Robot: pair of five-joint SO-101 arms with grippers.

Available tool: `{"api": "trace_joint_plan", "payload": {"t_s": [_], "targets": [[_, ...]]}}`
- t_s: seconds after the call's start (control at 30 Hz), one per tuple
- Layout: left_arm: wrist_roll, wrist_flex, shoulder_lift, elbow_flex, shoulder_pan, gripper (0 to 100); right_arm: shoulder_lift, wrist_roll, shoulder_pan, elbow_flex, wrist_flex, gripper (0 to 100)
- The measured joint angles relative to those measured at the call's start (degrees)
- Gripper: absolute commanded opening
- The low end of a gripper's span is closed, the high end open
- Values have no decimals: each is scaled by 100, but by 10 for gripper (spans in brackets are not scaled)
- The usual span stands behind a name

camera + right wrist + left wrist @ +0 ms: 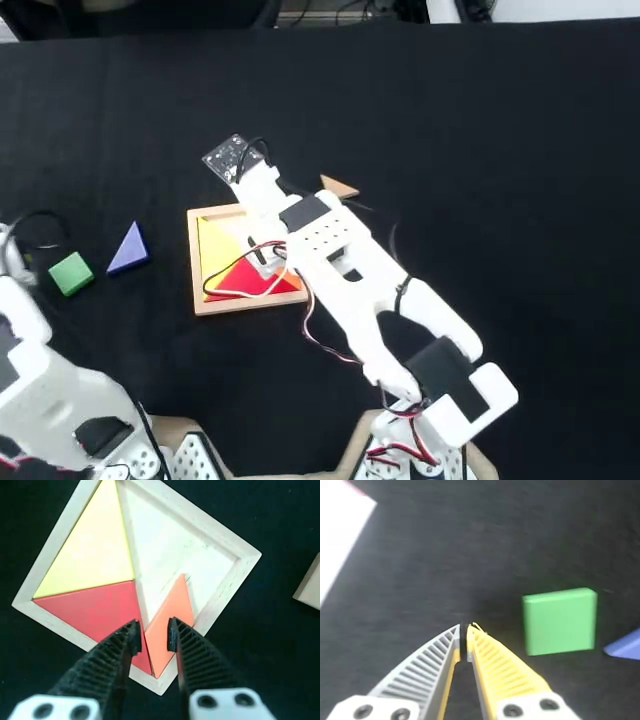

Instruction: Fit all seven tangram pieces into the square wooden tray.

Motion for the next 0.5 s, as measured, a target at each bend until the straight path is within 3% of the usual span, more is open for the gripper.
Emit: {"api": "trace_joint_plan", "payload": {"t_s": [0.27, 0.5], "targets": [[580, -308, 703, -237, 624, 29, 0, 0, 0, 0, 0, 103], [642, -369, 800, -404, 1327, 29, 0, 0, 0, 0, 0, 103]]}}
